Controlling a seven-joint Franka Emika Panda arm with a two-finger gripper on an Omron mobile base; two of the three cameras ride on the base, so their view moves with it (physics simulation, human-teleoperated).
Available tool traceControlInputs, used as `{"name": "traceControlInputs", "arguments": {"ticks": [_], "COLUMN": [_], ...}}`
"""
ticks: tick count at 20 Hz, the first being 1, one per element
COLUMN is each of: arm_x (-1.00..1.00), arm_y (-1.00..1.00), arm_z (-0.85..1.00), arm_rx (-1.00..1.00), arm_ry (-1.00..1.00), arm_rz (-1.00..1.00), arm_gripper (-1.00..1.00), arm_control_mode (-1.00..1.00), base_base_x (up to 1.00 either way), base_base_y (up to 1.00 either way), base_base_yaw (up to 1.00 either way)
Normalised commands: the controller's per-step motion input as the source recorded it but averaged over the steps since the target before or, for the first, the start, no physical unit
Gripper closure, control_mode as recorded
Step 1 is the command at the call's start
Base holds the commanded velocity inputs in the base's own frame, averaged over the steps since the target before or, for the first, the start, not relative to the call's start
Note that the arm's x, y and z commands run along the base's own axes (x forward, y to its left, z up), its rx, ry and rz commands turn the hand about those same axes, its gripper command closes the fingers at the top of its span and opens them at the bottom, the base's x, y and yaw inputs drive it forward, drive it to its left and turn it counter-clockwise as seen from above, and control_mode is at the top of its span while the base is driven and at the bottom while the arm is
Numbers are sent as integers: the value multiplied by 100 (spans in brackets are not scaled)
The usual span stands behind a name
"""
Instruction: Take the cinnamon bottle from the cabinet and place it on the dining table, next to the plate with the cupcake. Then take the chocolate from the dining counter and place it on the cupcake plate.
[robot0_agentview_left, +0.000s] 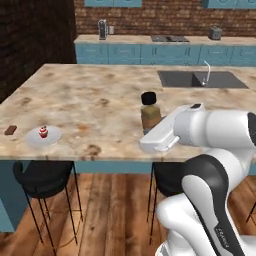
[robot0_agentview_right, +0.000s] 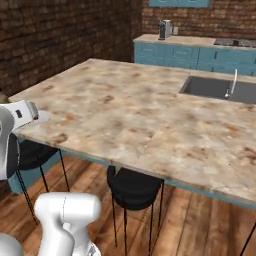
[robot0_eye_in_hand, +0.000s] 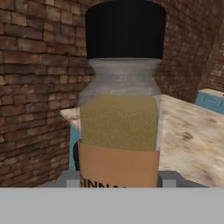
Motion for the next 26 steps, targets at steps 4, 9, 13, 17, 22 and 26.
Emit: {"name": "traceControlInputs", "arguments": {"ticks": [4, 9, 13, 17, 22, 26], "arm_x": [0, 0, 0, 0, 0, 0], "arm_y": [0, 0, 0, 0, 0, 0], "arm_z": [0, 0, 0, 0, 0, 0], "arm_rx": [0, 0, 0, 0, 0, 0], "arm_ry": [0, 0, 0, 0, 0, 0], "arm_rz": [0, 0, 0, 0, 0, 0], "arm_gripper": [100, 100, 100, 100, 100, 100], "arm_control_mode": [100, 100, 100, 100, 100, 100], "base_base_x": [1, 0, -2, -5, 0, 8], "base_base_y": [72, 67, 82, 95, 94, 76], "base_base_yaw": [-52, -46, -27, -21, -21, -19]}}
